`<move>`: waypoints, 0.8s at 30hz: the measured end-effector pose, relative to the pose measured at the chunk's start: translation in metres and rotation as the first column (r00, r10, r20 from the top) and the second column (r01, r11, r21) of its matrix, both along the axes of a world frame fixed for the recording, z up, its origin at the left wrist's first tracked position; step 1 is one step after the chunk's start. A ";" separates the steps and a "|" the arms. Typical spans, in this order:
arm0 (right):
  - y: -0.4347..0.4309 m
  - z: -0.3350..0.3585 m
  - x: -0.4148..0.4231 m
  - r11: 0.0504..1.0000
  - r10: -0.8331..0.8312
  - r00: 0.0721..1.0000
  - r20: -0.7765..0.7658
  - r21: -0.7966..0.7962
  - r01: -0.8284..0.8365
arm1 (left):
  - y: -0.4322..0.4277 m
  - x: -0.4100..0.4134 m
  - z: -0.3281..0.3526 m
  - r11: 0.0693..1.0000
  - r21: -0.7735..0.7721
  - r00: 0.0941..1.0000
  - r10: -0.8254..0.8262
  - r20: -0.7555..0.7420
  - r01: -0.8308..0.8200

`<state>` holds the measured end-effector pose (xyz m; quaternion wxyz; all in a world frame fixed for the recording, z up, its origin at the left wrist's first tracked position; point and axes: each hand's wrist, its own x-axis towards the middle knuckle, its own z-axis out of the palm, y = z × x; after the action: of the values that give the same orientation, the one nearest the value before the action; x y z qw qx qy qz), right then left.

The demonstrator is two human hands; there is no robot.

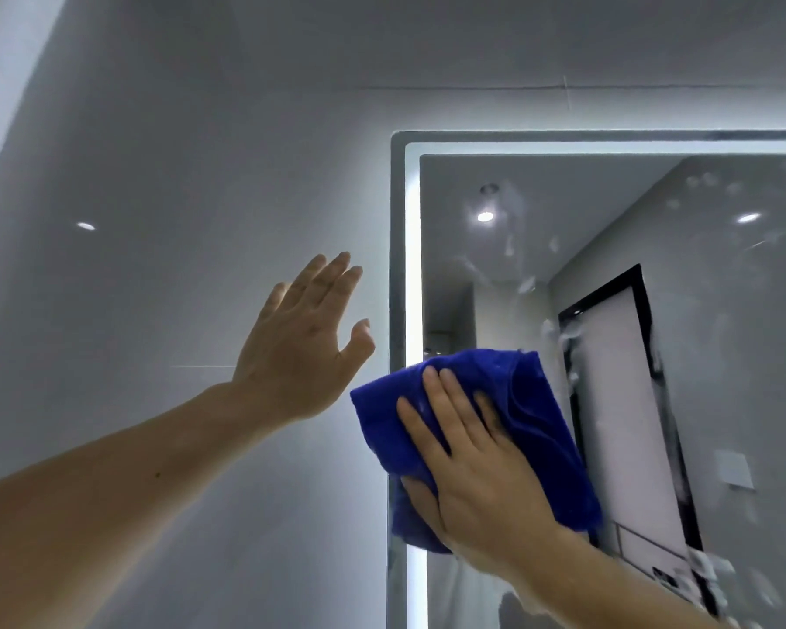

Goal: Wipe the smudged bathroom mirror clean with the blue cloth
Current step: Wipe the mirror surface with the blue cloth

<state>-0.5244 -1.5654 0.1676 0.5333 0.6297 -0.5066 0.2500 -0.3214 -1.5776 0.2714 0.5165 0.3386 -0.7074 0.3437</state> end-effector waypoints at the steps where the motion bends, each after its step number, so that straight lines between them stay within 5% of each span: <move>1: 0.000 0.017 -0.001 1.000 -0.006 1.000 -0.004 -0.015 0.006 | -0.001 -0.001 0.003 1.000 -0.007 1.000 -0.005 0.005 0.005; 14: -0.008 0.265 0.005 0.994 -0.017 0.976 0.216 -0.106 0.041 | 0.007 -0.010 0.067 0.999 -0.039 1.000 0.004 -0.030 -0.005; 17: -0.015 0.257 0.019 0.989 0.030 0.955 0.294 -0.149 0.015 | 0.006 -0.006 0.067 0.999 -0.044 1.000 0.005 -0.026 -0.006; 24: -0.017 0.159 0.011 0.986 -0.005 0.994 0.112 -0.163 0.024 | 0.003 -0.001 0.063 0.999 -0.039 1.000 -0.011 -0.024 0.011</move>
<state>-0.5132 -1.5829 0.3265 0.5561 0.5650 -0.5178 0.3217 -0.3220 -1.5741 0.3340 0.5334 0.3289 -0.6962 0.3503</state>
